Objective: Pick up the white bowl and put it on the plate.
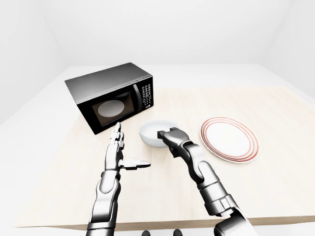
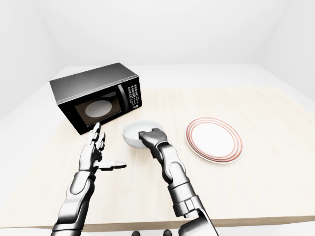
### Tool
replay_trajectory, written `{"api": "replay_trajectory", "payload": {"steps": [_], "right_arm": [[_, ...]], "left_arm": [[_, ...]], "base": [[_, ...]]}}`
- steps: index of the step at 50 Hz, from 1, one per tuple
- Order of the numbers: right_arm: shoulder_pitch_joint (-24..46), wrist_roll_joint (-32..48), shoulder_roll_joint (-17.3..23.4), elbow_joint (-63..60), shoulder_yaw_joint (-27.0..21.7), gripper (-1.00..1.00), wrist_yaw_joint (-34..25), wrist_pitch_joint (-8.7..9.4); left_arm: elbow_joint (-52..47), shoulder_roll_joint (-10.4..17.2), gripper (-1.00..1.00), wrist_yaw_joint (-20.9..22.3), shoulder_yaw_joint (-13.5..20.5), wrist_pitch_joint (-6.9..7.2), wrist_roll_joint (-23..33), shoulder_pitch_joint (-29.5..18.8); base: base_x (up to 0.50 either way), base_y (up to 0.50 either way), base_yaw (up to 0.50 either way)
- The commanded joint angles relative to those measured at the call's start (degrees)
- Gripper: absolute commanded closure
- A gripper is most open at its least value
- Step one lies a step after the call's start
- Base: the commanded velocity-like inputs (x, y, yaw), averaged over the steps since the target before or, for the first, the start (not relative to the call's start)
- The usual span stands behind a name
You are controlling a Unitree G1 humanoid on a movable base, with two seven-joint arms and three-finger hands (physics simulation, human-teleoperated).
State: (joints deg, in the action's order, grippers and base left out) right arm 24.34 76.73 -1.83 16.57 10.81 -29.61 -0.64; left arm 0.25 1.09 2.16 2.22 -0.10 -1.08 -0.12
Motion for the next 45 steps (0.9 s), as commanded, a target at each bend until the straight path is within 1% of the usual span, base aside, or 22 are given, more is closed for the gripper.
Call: {"api": "replay_trajectory", "payload": {"steps": [1,6,9,16,19,25,30,37,45], "right_arm": [[0.6,0.1,-0.4,-4.0,-0.5,1.0,2.4,0.72],[0.5,0.2,-0.5,-7.1,-0.6,1.0,2.6,1.42],[0.0,0.5,-0.5,-8.0,-0.4,1.0,3.2,1.31],[-0.1,1.3,-0.8,-7.9,-0.4,1.0,6.8,1.69],[0.1,1.6,-0.8,-8.1,-0.4,1.0,7.4,1.89],[-0.4,2.4,-0.7,-8.1,-0.2,1.0,8.7,1.66],[0.3,4.1,0.1,-6.7,-0.5,1.0,12.1,1.28],[0.9,5.4,0.8,-4.8,-1.0,1.0,14.7,0.81],[2.1,6.3,2.2,-3.5,-2.4,1.0,16.4,0.74]], "left_arm": [[0.0,0.0,-1.0,0.0,0.0,0.0,0.0,0.0],[0.0,0.0,-1.0,0.0,0.0,0.0,0.0,0.0],[0.0,0.0,-1.0,0.0,0.0,0.0,0.0,0.0],[0.0,0.0,-1.0,0.0,0.0,0.0,0.0,0.0],[0.0,0.0,-1.0,0.0,0.0,0.0,0.0,0.0],[0.0,0.0,-1.0,0.0,0.0,0.0,0.0,0.0],[0.0,0.0,-1.0,0.0,0.0,0.0,0.0,0.0],[0.0,0.0,-1.0,0.0,0.0,0.0,0.0,0.0],[0.0,0.0,-1.0,0.0,0.0,0.0,0.0,0.0]], "base": [[0.0,0.0,0.0],[0.0,0.0,0.0],[0.0,0.0,0.0],[0.0,0.0,0.0],[0.0,0.0,0.0],[0.0,0.0,0.0],[0.0,0.0,0.0],[0.0,0.0,0.0],[0.0,0.0,0.0]]}}
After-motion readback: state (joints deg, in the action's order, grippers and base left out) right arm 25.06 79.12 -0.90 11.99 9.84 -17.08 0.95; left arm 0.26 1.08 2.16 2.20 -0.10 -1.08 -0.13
